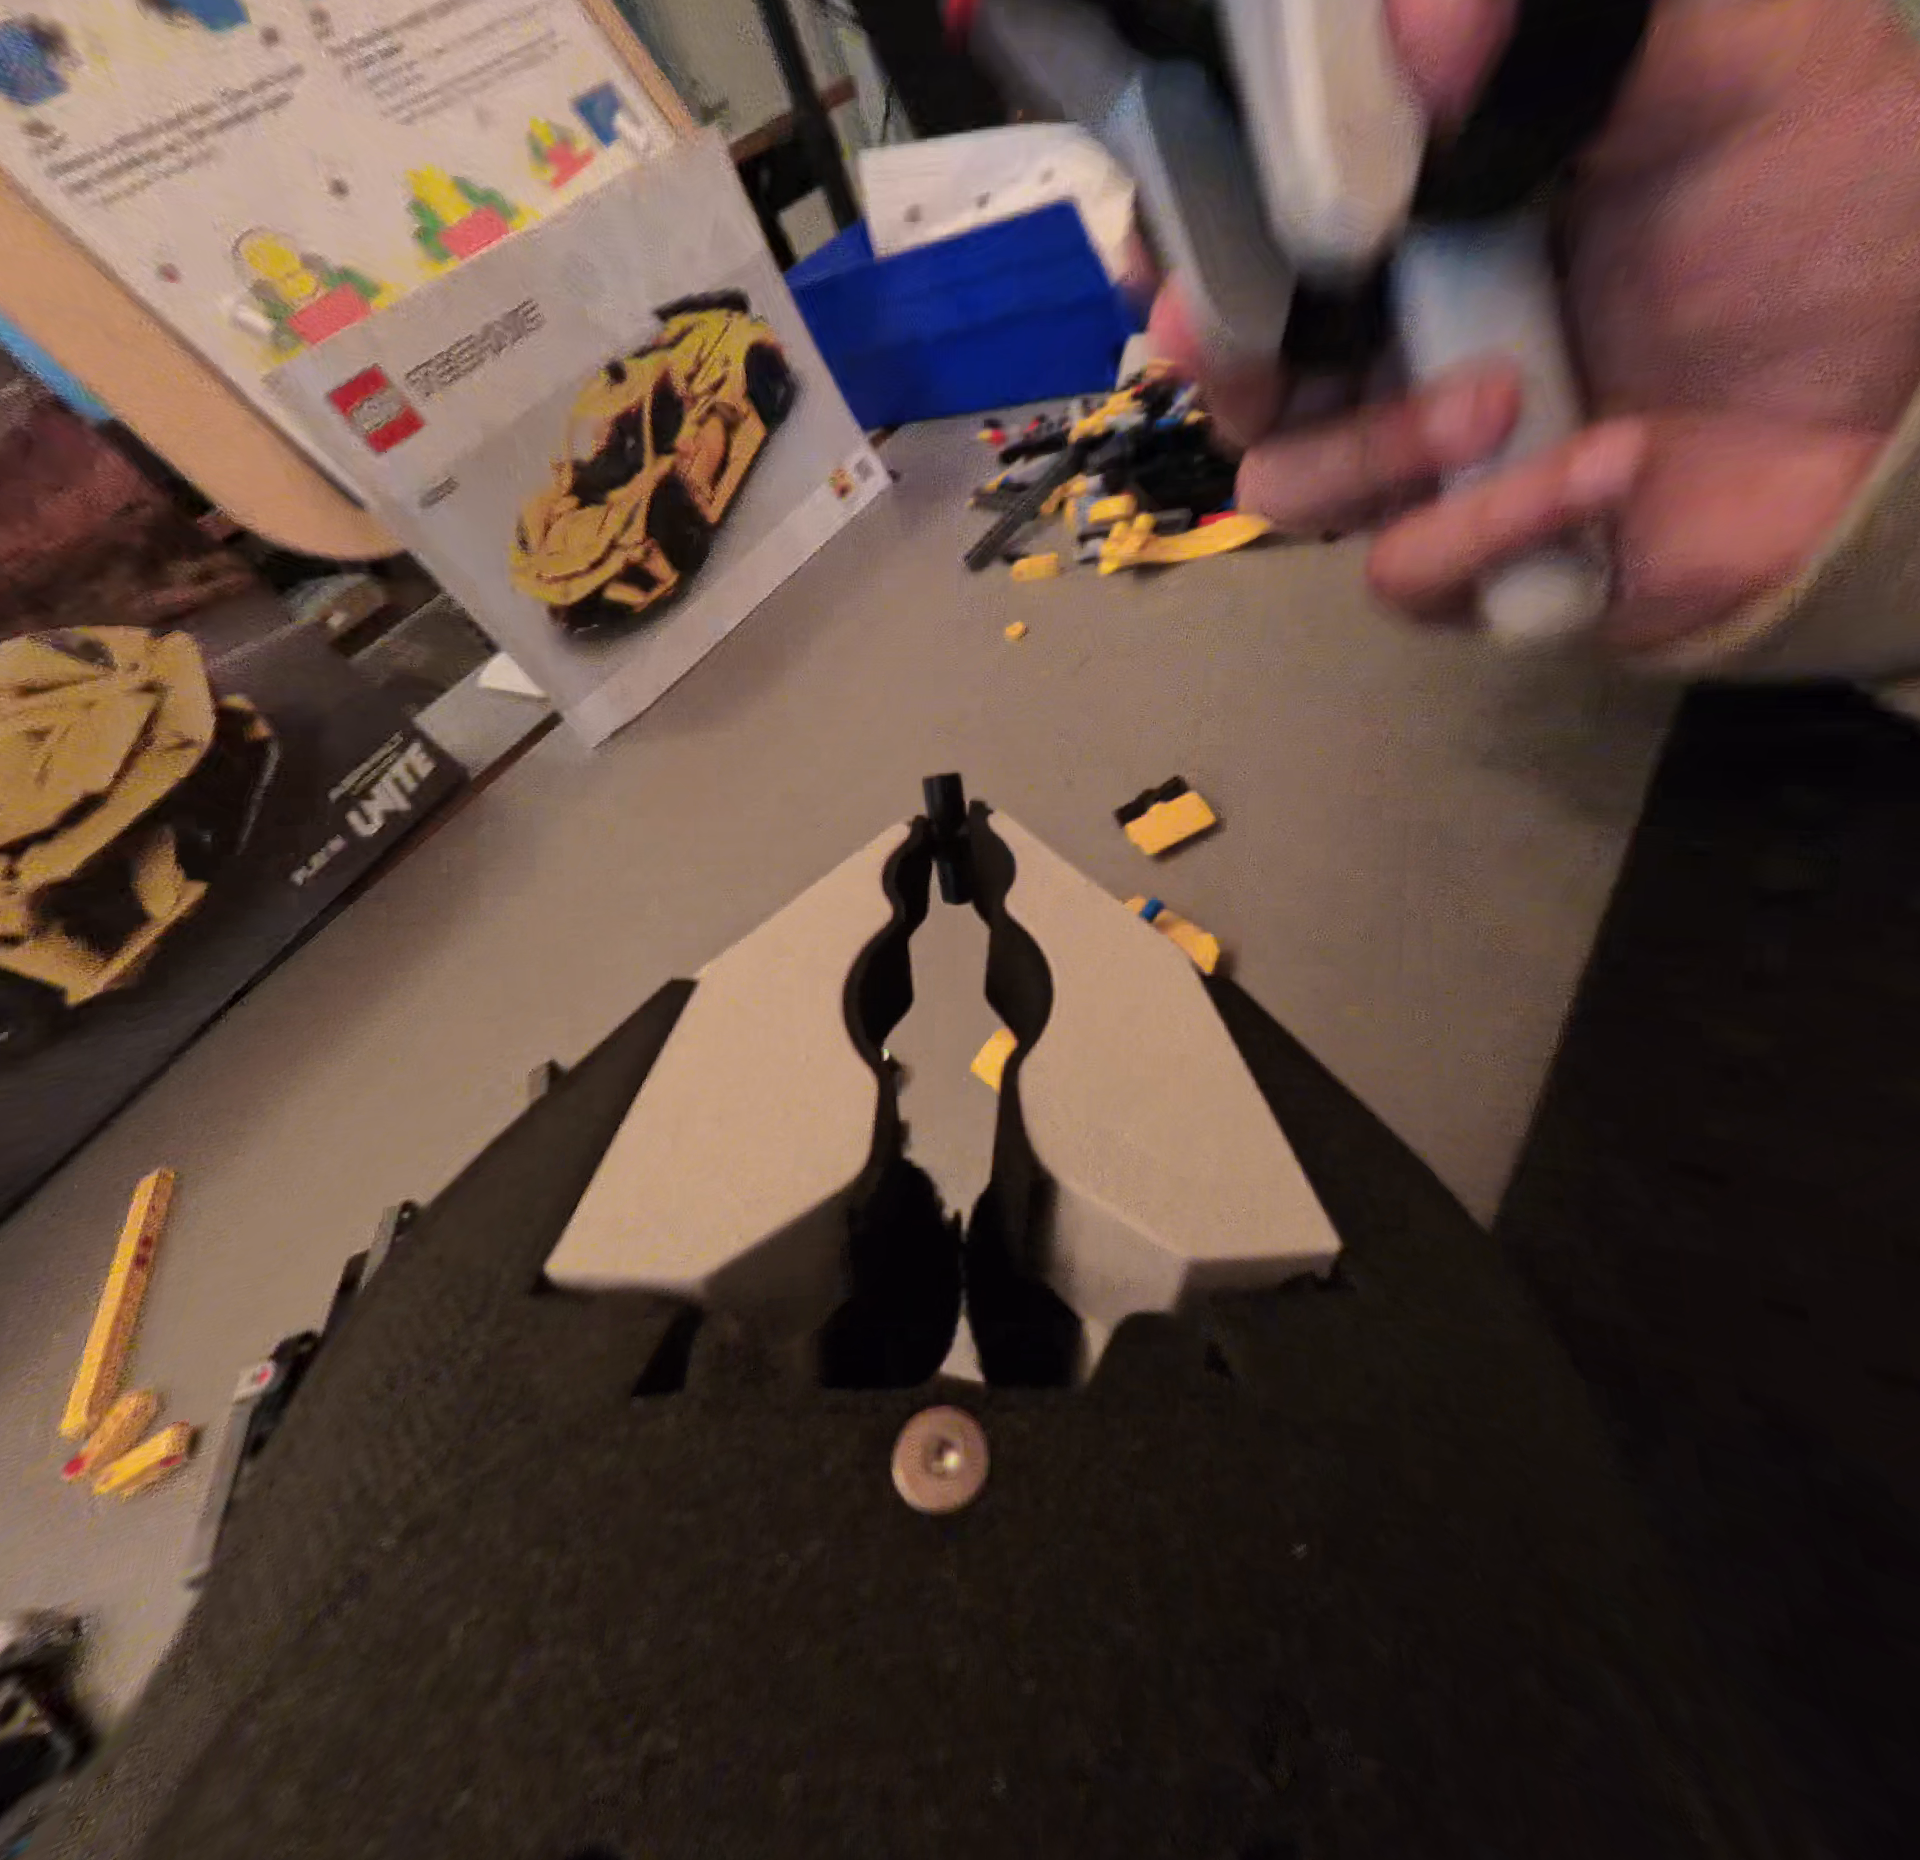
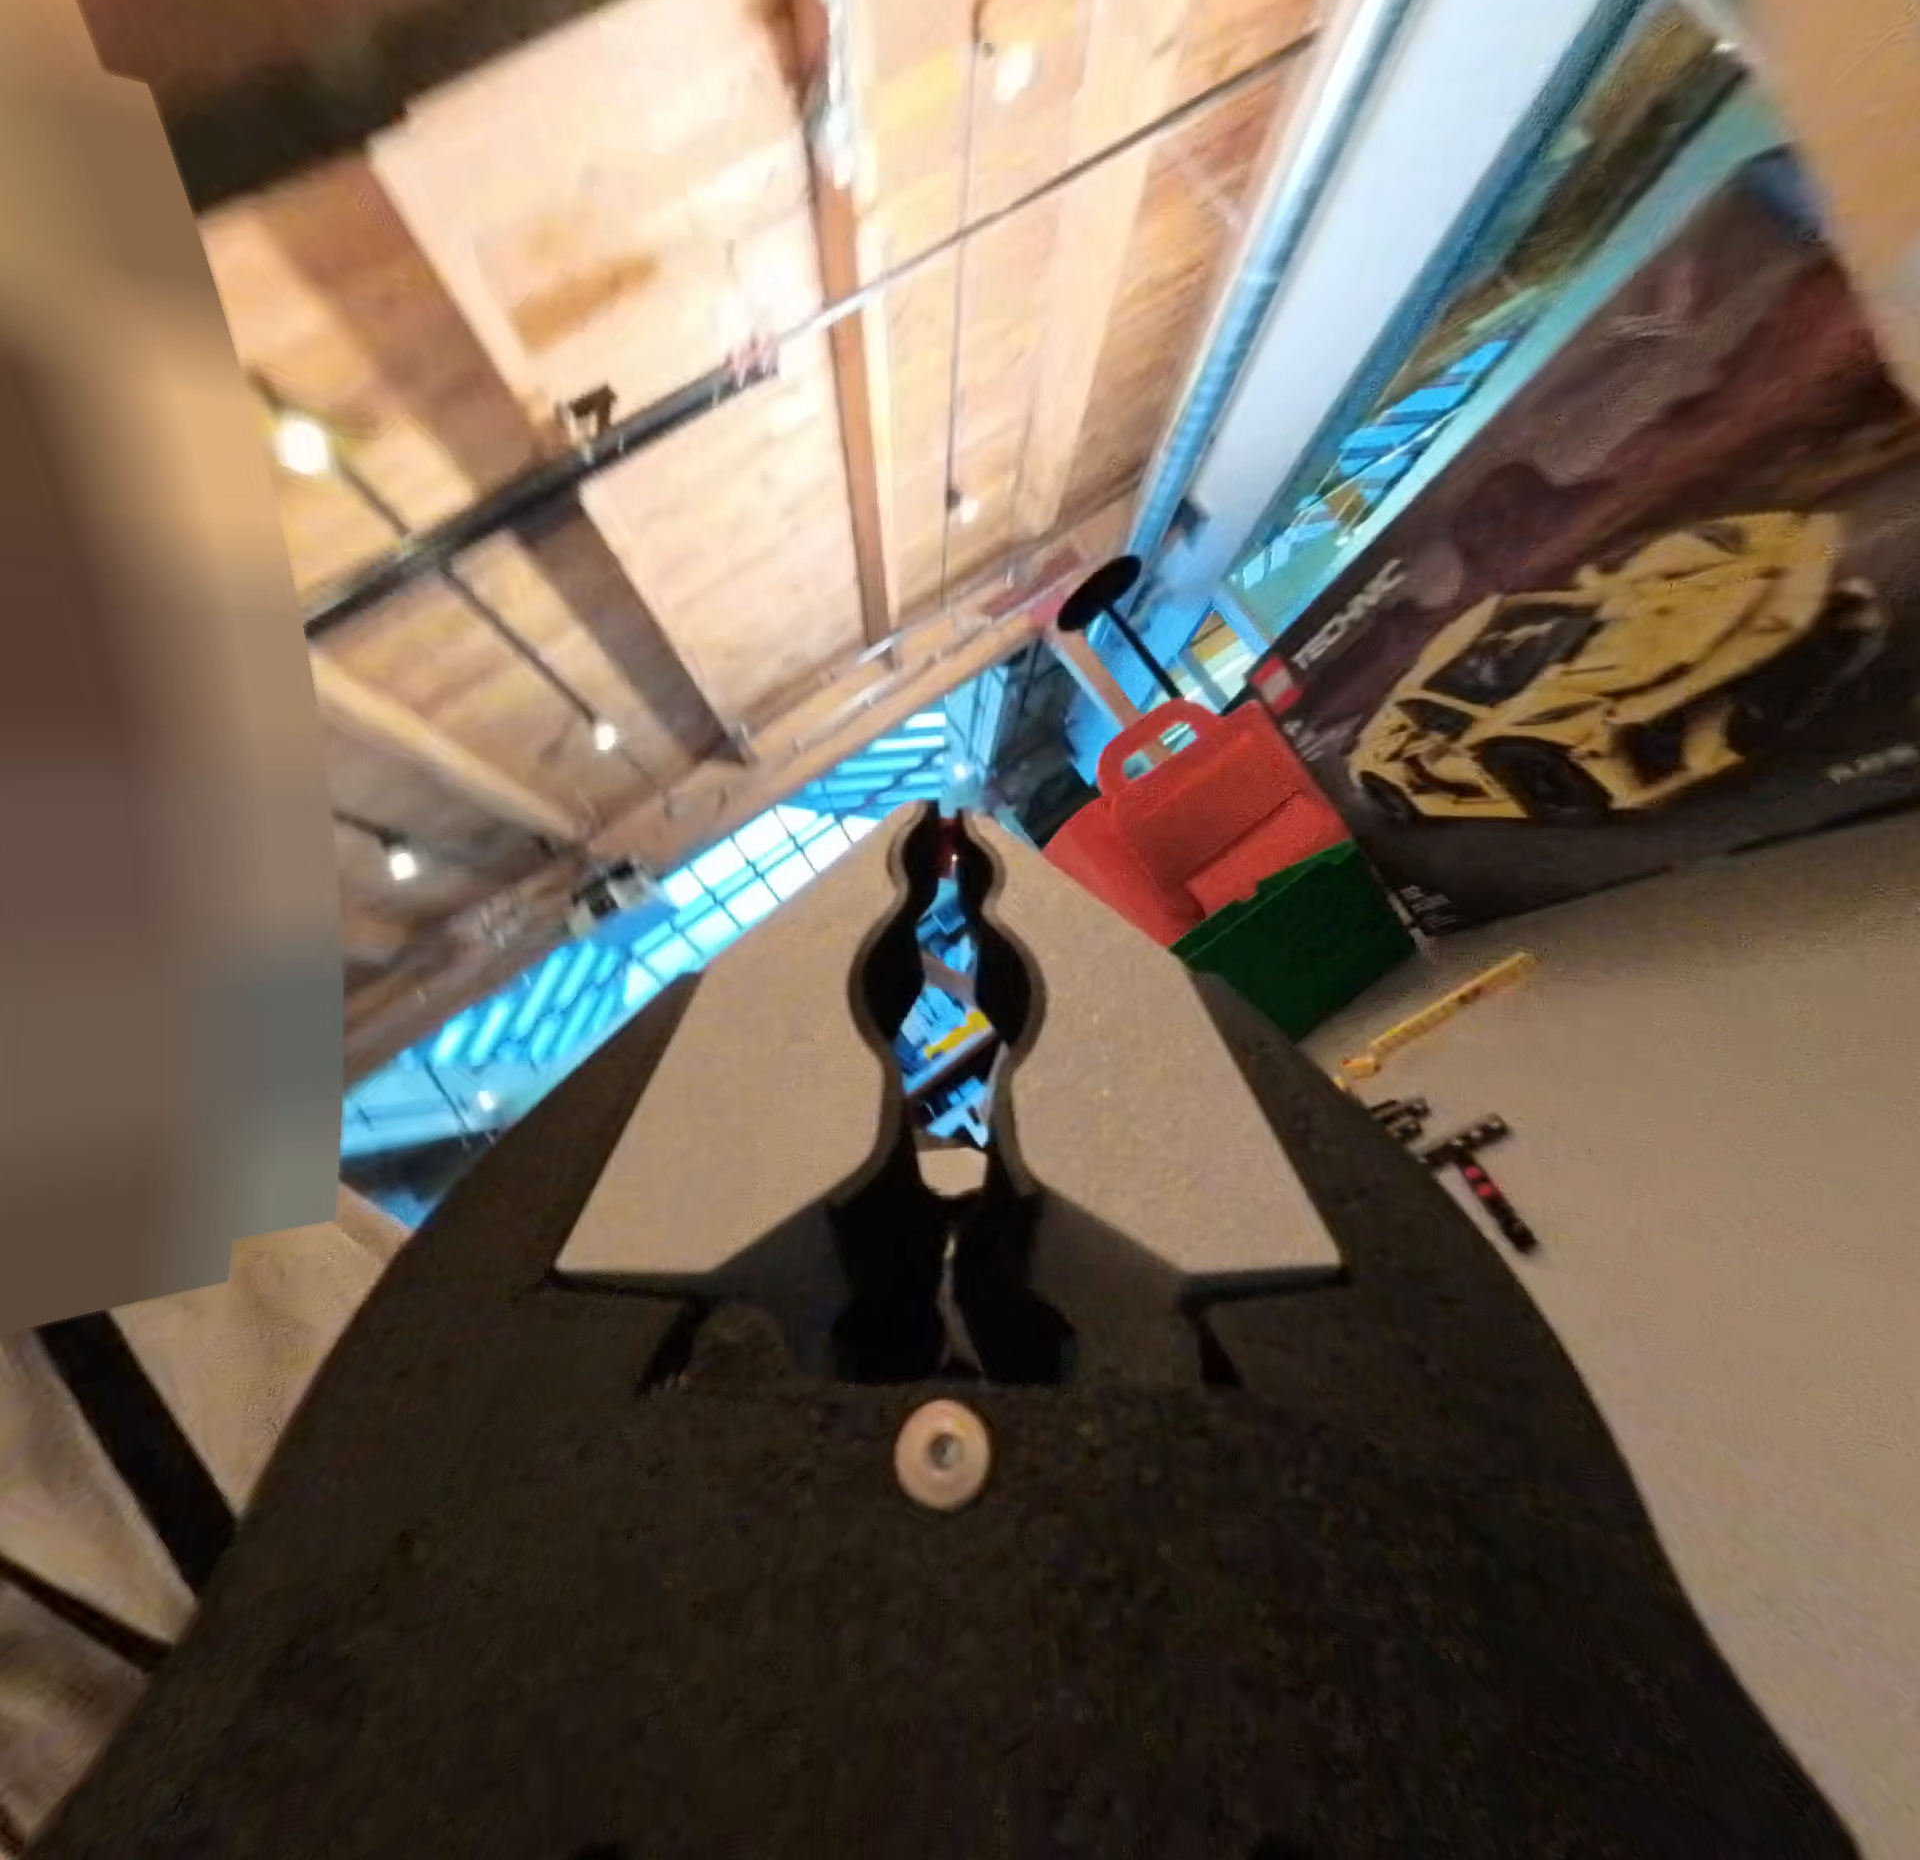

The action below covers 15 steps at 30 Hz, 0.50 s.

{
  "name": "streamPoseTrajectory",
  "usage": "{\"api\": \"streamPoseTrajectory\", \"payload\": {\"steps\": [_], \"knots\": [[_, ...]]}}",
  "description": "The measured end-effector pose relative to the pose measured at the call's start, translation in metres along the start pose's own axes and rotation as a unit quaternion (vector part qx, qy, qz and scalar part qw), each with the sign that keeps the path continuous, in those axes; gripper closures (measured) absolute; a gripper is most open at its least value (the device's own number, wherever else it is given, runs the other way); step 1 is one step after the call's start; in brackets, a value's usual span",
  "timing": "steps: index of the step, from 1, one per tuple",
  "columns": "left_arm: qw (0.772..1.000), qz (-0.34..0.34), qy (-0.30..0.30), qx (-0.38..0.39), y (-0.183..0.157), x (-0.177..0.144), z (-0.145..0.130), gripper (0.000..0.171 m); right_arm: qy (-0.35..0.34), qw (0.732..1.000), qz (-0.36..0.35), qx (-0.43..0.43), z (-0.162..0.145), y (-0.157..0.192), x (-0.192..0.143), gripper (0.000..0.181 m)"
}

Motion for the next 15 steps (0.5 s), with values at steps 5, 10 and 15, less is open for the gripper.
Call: {"api": "streamPoseTrajectory", "payload": {"steps": [5,10,15], "knots": [[0.999,-0.008,-0.043,-0.009,-0.003,-0.002,0.01,0.164,0.097,0.984,-0.102,-0.106,0.008,-0.017,-0.009,0.179],[0.994,-0.062,-0.059,-0.067,-0.003,-0.001,0.008,0.164,0.255,0.816,-0.442,-0.27,0.066,-0.086,-0.073,0.177],[0.97,-0.14,-0.058,-0.191,0.0,0.009,0.002,0.164,0.264,0.684,-0.573,-0.367,0.112,-0.104,-0.126,0.152]]}}
Point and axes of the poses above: each gripper's, where its closed fingertips meet, x out along the fingers, z out of its top, y = z × x across the jaws, the point moved 7 cm from there along -x, back along the fingers, and after that the axes turned 5 degrees about -z, right-handed, at the moved point
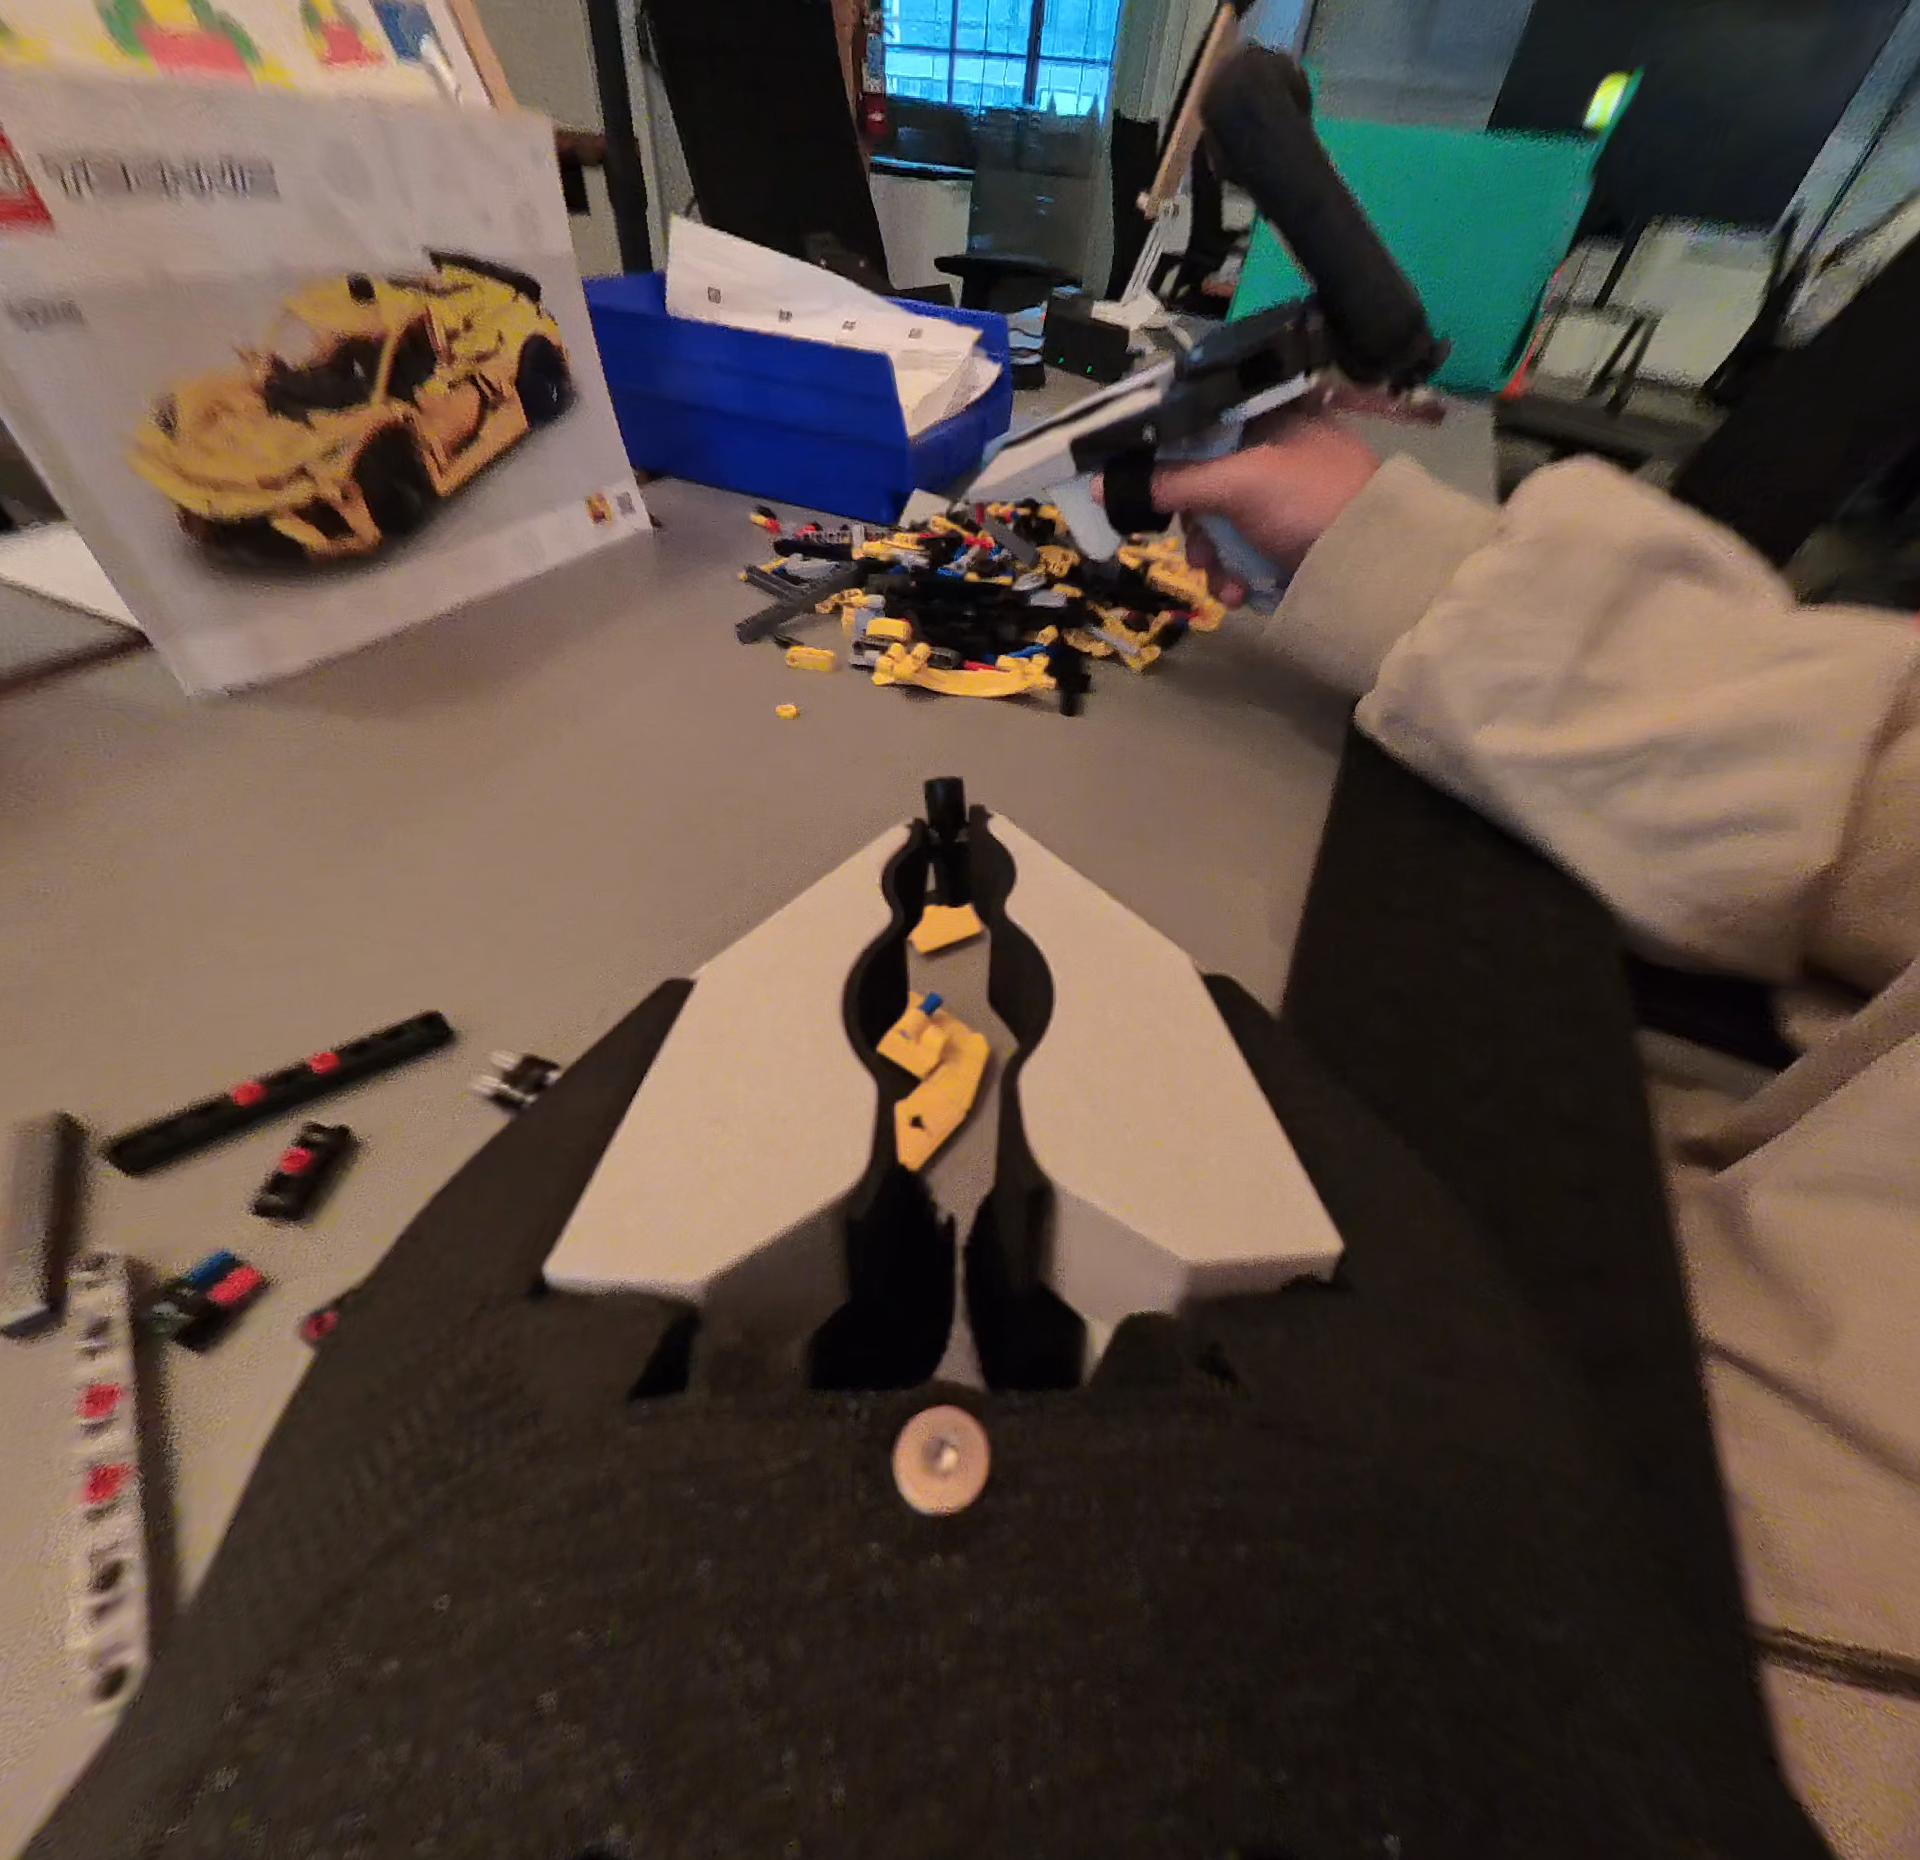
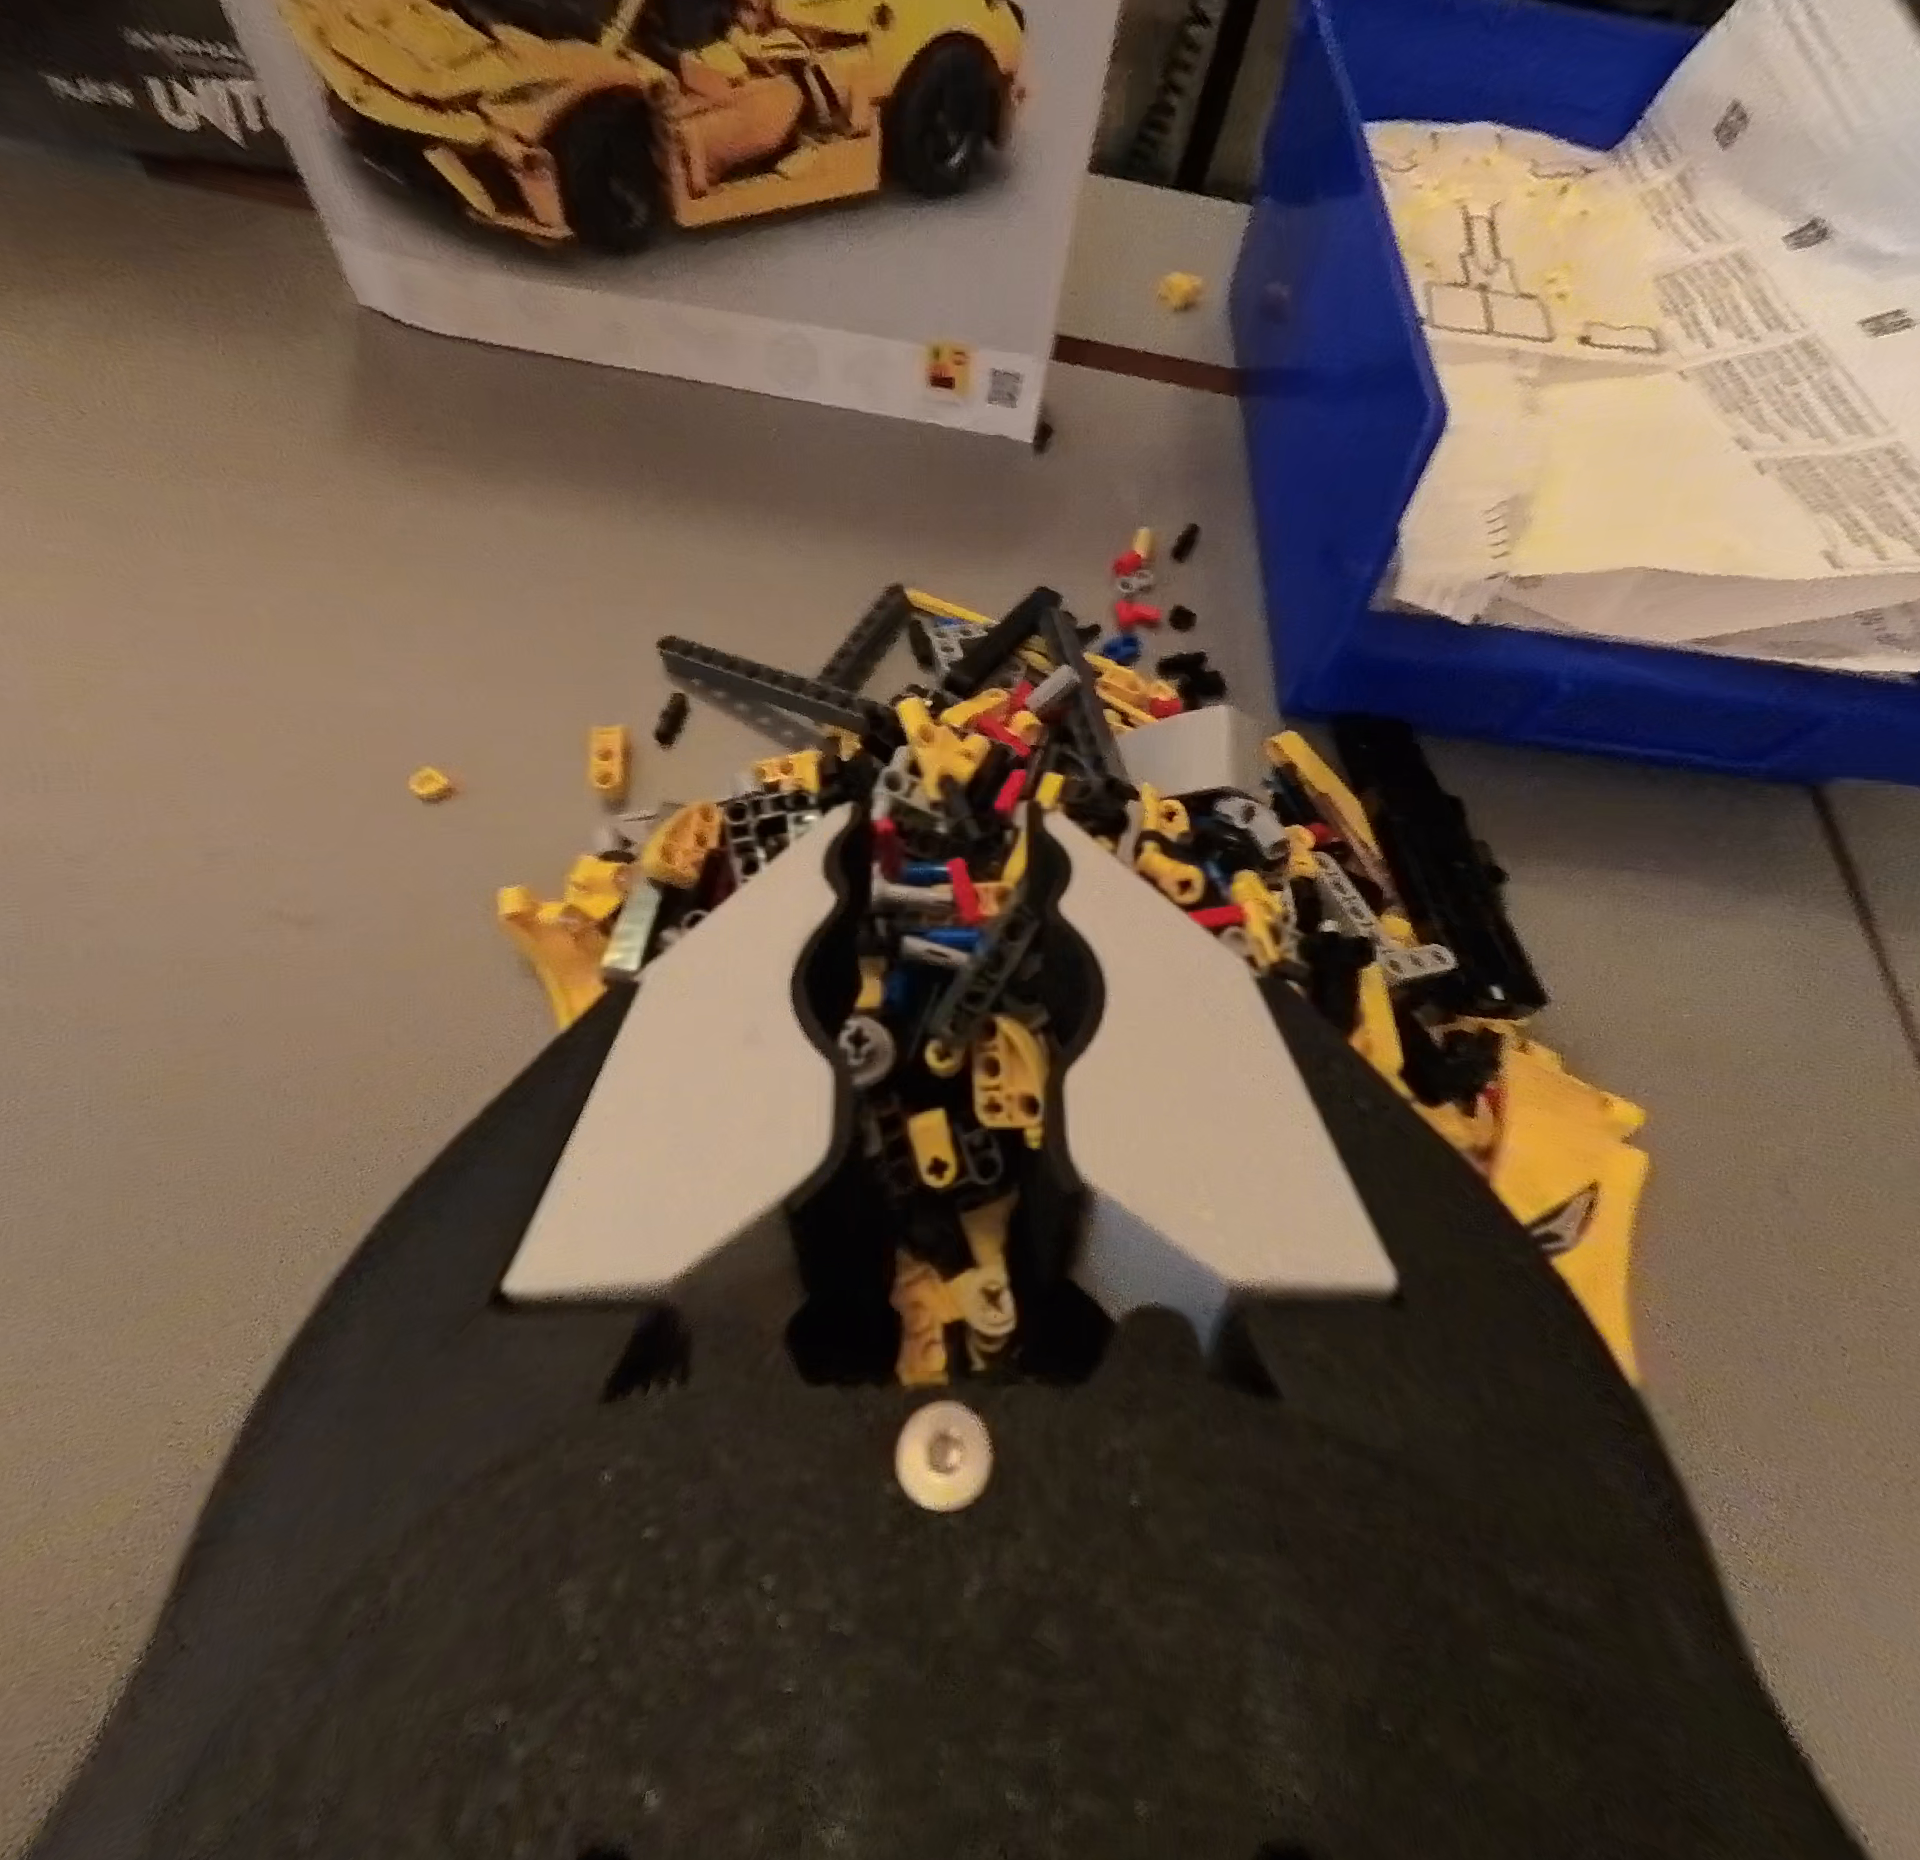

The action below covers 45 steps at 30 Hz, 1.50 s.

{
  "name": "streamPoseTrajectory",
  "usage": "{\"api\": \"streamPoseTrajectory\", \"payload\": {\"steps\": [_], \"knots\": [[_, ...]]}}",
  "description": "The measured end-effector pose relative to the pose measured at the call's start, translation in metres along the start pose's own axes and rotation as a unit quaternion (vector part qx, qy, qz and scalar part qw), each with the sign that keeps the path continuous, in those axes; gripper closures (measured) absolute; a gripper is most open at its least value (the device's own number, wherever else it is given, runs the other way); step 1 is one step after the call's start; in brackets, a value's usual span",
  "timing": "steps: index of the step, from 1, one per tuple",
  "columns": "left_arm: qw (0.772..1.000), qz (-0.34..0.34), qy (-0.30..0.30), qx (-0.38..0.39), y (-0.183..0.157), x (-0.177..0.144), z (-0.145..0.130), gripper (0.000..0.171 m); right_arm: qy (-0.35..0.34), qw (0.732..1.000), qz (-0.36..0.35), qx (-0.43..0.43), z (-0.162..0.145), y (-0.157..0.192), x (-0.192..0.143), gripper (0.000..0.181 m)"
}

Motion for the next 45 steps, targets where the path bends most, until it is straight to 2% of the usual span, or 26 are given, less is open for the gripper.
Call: {"api": "streamPoseTrajectory", "payload": {"steps": [3,5,6,7,9,12,13,15,17,18,19,20,23,25,27,30,31,33,36,38,39,40,42,44,45], "knots": [[0.988,-0.063,-0.046,-0.131,0.011,-0.004,0.002,0.164,-0.054,0.998,-0.002,-0.042,0.006,0.007,-0.008,0.141],[0.967,-0.109,-0.079,-0.218,0.02,-0.008,0.002,0.164,-0.094,0.988,0.071,-0.099,0.017,0.044,-0.018,0.138],[0.952,-0.136,-0.092,-0.259,0.023,-0.008,0.002,0.164,-0.122,0.974,0.135,-0.138,0.022,0.073,-0.025,0.133],[0.937,-0.157,-0.102,-0.295,0.026,-0.009,0.001,0.164,-0.155,0.949,0.216,-0.172,0.024,0.107,-0.036,0.128],[0.913,-0.194,-0.112,-0.34,0.028,-0.009,-0.001,0.164,-0.214,0.882,0.353,-0.226,0.024,0.173,-0.064,0.117],[0.898,-0.216,-0.117,-0.364,0.028,-0.01,-0.002,0.164,-0.261,0.823,0.458,-0.211,0.022,0.235,-0.096,0.124],[0.895,-0.225,-0.113,-0.368,0.027,-0.01,-0.002,0.164,-0.262,0.814,0.47,-0.22,0.019,0.247,-0.099,0.125],[0.89,-0.242,-0.105,-0.372,0.023,-0.008,-0.003,0.164,-0.27,0.813,0.457,-0.24,0.017,0.257,-0.097,0.126],[0.894,-0.238,-0.09,-0.368,0.021,-0.005,-0.005,0.164,-0.276,0.805,0.471,-0.234,0.016,0.261,-0.098,0.131],[0.894,-0.242,-0.084,-0.366,0.02,-0.004,-0.006,0.164,-0.282,0.803,0.469,-0.235,0.016,0.261,-0.099,0.137],[0.895,-0.247,-0.078,-0.365,0.018,-0.003,-0.006,0.164,-0.294,0.801,0.461,-0.244,0.016,0.261,-0.101,0.154],[0.896,-0.246,-0.074,-0.361,0.017,-0.003,-0.006,0.164,-0.305,0.806,0.437,-0.257,0.017,0.26,-0.1,0.164],[0.904,-0.238,-0.075,-0.347,0.017,-0.003,-0.003,0.164,-0.306,0.806,0.425,-0.276,0.017,0.258,-0.101,0.166],[0.916,-0.201,-0.105,-0.331,0.029,-0.014,0.002,0.14,-0.291,0.84,0.372,-0.268,0.024,0.235,-0.09,0.166],[0.924,-0.152,-0.15,-0.318,0.048,-0.035,0.009,0.139,-0.253,0.889,0.28,-0.26,0.031,0.185,-0.067,0.166],[0.931,-0.104,-0.193,-0.292,0.074,-0.08,0.029,0.139,-0.146,0.963,0.086,-0.208,0.027,0.07,-0.029,0.165],[0.938,-0.079,-0.19,-0.28,0.08,-0.096,0.036,0.139,-0.096,0.978,0.039,-0.179,0.019,0.035,-0.02,0.166],[0.953,-0.03,-0.174,-0.247,0.087,-0.126,0.046,0.14,-0.013,0.991,-0.021,-0.128,-0.001,-0.015,-0.009,0.165],[0.976,0.069,-0.064,-0.196,0.088,-0.16,0.038,0.14,0.051,0.991,-0.049,-0.114,-0.023,-0.042,-0.001,0.165],[0.973,0.156,0.08,-0.15,0.083,-0.173,0.012,0.14,0.06,0.989,-0.067,-0.116,-0.026,-0.046,0.001,0.158],[0.966,0.169,0.153,-0.119,0.073,-0.174,-0.003,0.14,0.055,0.989,-0.072,-0.116,-0.024,-0.047,0.0,0.153],[0.961,0.159,0.21,-0.083,0.059,-0.17,-0.015,0.139,0.046,0.989,-0.076,-0.115,-0.02,-0.047,-0.003,0.15],[0.95,0.126,0.285,0.012,0.034,-0.157,-0.036,0.139,0.009,0.993,-0.066,-0.098,-0.006,-0.042,-0.014,0.145],[0.933,0.117,0.321,0.113,0.028,-0.148,-0.047,0.14,-0.038,0.996,-0.033,-0.072,0.011,-0.031,-0.026,0.145],[0.932,0.106,0.324,0.127,0.03,-0.144,-0.049,0.148,-0.06,0.996,-0.007,-0.059,0.019,-0.022,-0.031,0.145]]}}
Point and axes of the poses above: each gripper's, where its closed fingertips meet, x out along the fingers, z out of its top, y = z × x across the jaws, the point moved 7 cm from there along -x, back along the fingers, and after that the axes turned 5 degrees about -z, right-handed, at the moved point
